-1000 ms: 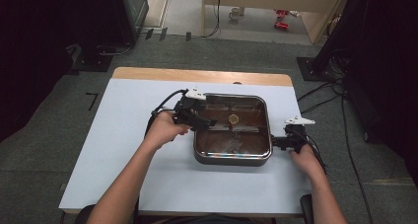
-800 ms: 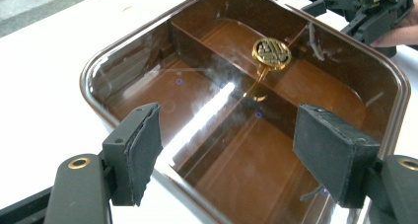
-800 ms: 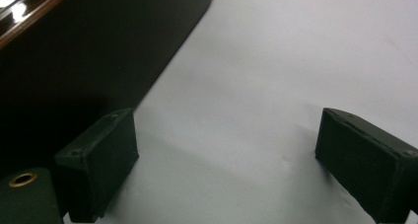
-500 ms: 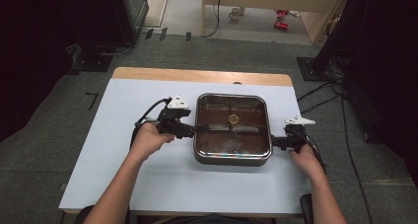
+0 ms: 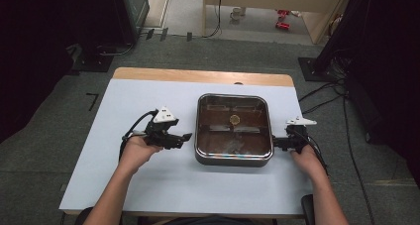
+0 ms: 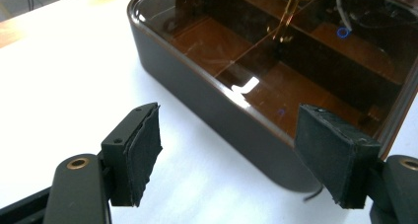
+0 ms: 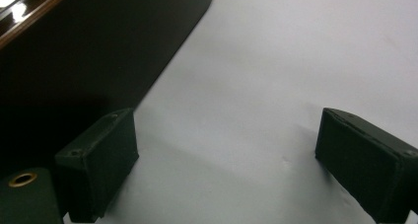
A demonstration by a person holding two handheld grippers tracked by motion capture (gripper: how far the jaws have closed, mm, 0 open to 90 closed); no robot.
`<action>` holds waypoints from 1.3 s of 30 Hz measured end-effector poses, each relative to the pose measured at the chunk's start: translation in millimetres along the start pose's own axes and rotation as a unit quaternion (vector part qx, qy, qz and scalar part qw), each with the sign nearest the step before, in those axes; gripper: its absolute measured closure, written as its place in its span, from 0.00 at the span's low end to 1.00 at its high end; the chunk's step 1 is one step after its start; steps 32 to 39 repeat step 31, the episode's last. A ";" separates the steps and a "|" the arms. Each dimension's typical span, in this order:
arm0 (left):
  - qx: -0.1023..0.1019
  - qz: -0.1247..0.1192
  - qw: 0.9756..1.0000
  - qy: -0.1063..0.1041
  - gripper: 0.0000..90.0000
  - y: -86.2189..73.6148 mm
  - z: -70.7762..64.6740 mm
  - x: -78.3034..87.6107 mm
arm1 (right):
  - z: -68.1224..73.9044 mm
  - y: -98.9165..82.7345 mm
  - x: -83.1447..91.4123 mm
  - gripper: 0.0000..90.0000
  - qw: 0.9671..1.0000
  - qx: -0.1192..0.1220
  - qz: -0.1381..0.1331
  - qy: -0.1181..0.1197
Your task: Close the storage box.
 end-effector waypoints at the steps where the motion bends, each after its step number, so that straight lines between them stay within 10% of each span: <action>1: -0.001 0.000 1.000 0.001 0.29 -1.8 0.3 0.3 | 0.0 0.0 0.0 0.09 1.000 0.000 0.000 0.000; 15: 0.008 0.005 1.000 0.024 0.28 -43.9 4.4 -4.9 | 0.0 0.0 0.0 0.09 1.000 0.000 0.000 0.000; 25: 0.000 0.055 0.998 0.028 0.28 -70.9 4.0 -18.1 | 0.1 0.0 0.0 0.09 1.000 0.000 0.000 0.000; 39: -0.005 0.067 0.998 0.020 0.27 -76.3 1.5 -23.8 | 0.1 0.0 0.0 0.09 1.000 0.000 0.000 0.000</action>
Point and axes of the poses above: each handheld gripper's, and its own axes: x roughly backward along the jaws, y roughly out of its top, z roughly to its left, the point moved 1 cm from there along -x, roughly forward along the jaws, and after that the axes turned 7 degrees about y, right-handed, at the moved point
